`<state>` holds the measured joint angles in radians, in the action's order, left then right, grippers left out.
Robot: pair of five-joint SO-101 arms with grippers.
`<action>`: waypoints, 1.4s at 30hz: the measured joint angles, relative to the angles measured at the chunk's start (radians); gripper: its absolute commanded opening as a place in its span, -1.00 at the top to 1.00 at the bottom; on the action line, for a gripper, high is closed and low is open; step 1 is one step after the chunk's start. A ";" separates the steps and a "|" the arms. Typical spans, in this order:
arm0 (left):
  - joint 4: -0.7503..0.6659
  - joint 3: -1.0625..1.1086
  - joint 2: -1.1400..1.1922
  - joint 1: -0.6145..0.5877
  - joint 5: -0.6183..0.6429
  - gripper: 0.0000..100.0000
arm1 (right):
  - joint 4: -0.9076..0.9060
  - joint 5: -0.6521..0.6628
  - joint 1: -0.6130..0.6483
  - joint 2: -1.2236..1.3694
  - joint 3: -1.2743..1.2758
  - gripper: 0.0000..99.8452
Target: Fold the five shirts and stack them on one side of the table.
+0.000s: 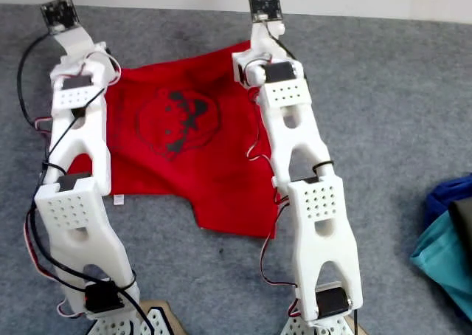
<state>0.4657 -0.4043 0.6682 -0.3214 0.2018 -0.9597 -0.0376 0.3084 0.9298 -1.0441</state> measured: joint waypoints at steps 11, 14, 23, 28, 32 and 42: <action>0.640 -0.356 0.000 0.000 0.000 0.99 | -0.308 0.000 0.000 -0.270 0.000 0.98; 0.829 -0.459 0.000 0.000 0.000 0.99 | -0.385 0.000 0.000 -0.330 0.000 0.98; 1.188 -0.612 0.000 0.000 0.002 0.99 | -0.626 0.002 0.000 -0.433 0.000 0.98; 1.277 -0.629 0.000 0.000 0.002 0.99 | -0.730 0.021 -0.005 -0.436 0.000 0.98; 1.289 -0.629 0.000 0.000 0.002 0.99 | -0.766 0.021 -0.023 -0.448 0.000 0.98; 1.290 -0.307 -0.348 0.040 -0.051 0.99 | -0.792 0.028 -0.028 -0.658 0.094 0.98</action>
<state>1.7561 -0.7112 0.3199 -0.2816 0.1511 -1.7515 -0.0100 0.2808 0.2716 -0.9505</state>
